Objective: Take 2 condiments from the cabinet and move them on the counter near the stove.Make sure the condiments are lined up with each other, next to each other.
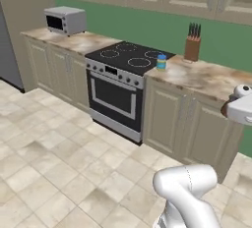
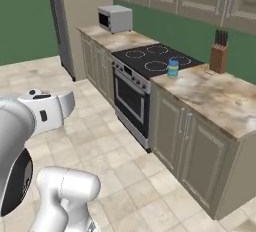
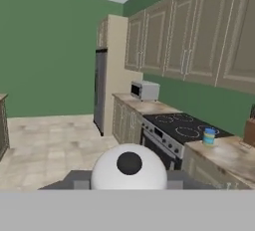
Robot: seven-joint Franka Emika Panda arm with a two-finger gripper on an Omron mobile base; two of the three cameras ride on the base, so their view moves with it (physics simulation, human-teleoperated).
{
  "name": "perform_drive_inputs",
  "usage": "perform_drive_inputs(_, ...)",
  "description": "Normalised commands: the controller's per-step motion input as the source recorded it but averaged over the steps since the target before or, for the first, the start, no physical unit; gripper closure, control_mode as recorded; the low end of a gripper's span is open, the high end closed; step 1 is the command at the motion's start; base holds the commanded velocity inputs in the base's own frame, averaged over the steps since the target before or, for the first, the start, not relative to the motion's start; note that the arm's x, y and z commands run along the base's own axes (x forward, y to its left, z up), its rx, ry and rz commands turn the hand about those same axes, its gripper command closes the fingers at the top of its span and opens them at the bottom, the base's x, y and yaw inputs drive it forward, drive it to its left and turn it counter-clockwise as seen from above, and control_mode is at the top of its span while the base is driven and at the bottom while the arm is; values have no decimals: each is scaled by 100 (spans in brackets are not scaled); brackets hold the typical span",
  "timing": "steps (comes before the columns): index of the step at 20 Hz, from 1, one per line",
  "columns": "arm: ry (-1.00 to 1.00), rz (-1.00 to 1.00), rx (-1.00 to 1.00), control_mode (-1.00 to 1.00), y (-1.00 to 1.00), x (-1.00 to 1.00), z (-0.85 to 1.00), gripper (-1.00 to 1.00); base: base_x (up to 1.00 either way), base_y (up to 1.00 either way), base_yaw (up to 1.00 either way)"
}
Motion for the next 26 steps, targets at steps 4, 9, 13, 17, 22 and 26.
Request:
perform_drive_inputs(4,0,0,0,100,0,0,0,100,100,7,-8)
perform_drive_inputs(9,0,0,0,100,0,0,0,100,87,35,-51)
perform_drive_inputs(13,0,0,0,100,0,0,0,100,32,34,-80)
perform_drive_inputs(17,0,0,0,100,0,0,0,100,55,69,-59)
perform_drive_inputs(22,0,0,0,100,0,0,0,100,57,79,-44)
perform_drive_inputs(26,0,0,0,100,0,0,0,100,69,95,-32)
